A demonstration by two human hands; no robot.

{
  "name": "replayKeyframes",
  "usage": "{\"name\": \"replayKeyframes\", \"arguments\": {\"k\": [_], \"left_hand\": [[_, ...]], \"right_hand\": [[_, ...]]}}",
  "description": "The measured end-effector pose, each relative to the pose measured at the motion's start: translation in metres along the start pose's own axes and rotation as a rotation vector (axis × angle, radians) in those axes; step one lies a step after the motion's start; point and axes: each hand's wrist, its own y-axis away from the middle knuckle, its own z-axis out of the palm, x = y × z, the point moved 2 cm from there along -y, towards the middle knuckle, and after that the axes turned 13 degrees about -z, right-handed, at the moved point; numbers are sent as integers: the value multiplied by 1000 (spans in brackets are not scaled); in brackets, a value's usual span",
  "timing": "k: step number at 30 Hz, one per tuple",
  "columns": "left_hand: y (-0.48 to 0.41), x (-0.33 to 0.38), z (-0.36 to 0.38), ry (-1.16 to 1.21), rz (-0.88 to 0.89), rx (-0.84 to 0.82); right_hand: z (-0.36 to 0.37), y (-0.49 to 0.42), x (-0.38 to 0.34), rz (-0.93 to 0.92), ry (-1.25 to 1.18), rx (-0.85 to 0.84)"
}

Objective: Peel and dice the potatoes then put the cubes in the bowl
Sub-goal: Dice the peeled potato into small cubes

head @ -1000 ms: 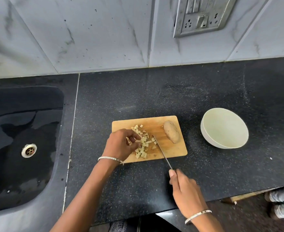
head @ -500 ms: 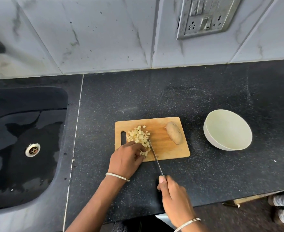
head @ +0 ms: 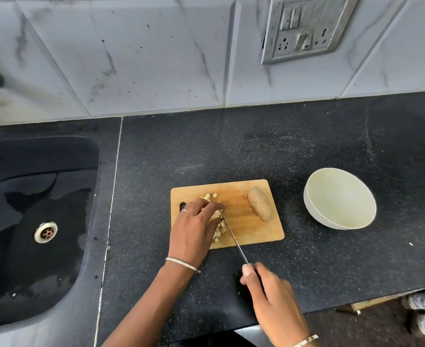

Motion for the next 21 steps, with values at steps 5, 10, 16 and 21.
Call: {"name": "replayKeyframes", "arguments": {"k": [5, 10, 16, 21], "left_hand": [[-19, 3, -1, 53, -33, 14], [-43, 29, 9, -25, 35, -86], [-58, 70, 40, -191, 14, -300], [-55, 73, 60, -242, 4, -330]], "right_hand": [[-19, 4, 7, 47, -26, 66], [-43, 5, 24, 128, -69, 319], [-52, 0, 43, 214, -98, 423], [-49, 0, 50, 228, -109, 414]]}}
